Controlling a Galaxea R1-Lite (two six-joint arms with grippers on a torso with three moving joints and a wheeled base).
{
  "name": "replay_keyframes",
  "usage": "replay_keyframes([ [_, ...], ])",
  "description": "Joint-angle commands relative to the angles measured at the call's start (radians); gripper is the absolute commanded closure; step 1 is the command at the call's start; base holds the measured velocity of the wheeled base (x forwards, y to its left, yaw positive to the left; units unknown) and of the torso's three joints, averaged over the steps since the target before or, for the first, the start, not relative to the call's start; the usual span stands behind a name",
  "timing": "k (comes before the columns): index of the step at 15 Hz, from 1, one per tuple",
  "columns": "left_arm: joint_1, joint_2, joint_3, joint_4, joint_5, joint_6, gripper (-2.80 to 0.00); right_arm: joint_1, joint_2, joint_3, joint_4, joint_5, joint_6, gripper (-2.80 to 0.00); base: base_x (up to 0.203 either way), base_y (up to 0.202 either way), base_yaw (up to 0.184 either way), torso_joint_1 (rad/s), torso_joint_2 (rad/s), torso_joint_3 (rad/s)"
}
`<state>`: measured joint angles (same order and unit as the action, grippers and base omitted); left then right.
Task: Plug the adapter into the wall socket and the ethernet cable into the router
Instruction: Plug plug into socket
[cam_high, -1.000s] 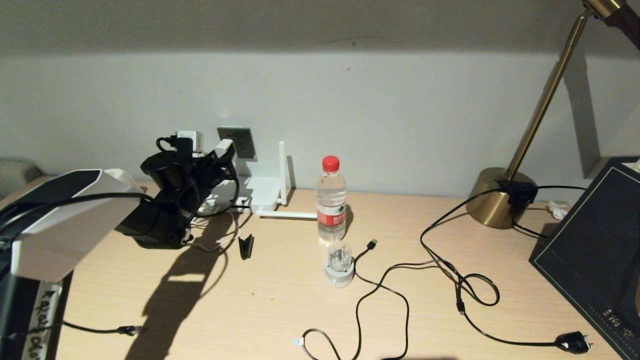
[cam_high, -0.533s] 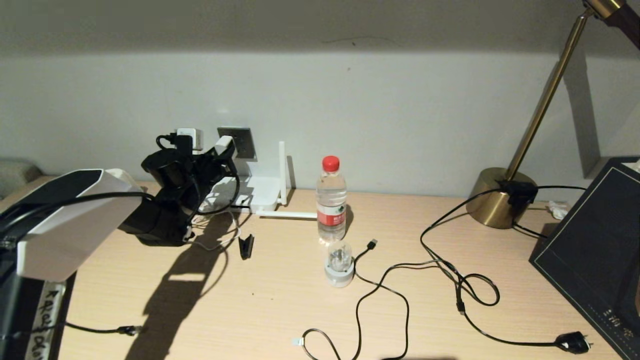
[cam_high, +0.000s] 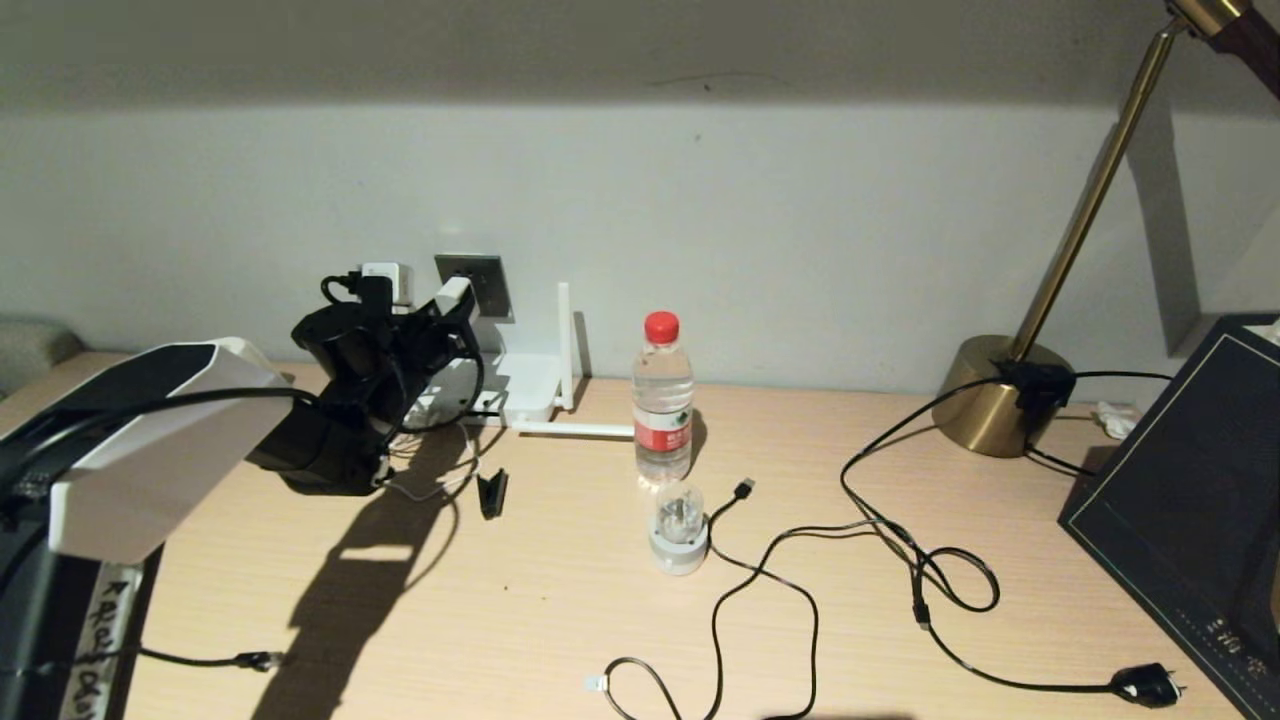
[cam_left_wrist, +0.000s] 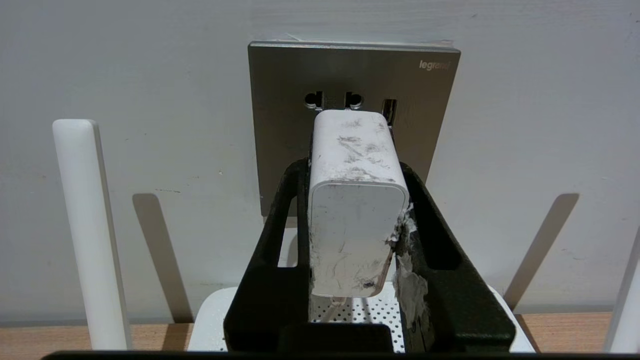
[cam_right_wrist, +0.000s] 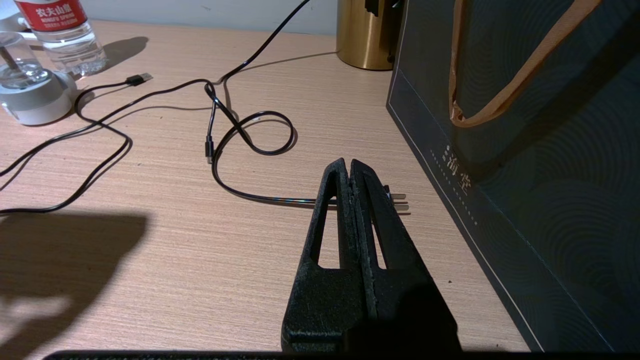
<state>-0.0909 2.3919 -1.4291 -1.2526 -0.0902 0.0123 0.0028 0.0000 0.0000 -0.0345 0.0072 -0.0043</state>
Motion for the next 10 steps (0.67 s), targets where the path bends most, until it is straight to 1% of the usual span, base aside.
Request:
replay_keyframes([
  [1,-0.001,0.001,-0.001,-0.007,0.0,0.0,0.0,0.0,0.0,0.011,-0.001,0.0,0.0,0.0,0.0,0.0,0.0,0.0,0.0,0.0],
  [10,0.0,0.003,-0.028,0.004,0.0,0.0,0.0,0.0,0.0,0.011,-0.001,0.0,0.0,0.0,0.0,0.0,0.0,0.0,0.0,0.0],
])
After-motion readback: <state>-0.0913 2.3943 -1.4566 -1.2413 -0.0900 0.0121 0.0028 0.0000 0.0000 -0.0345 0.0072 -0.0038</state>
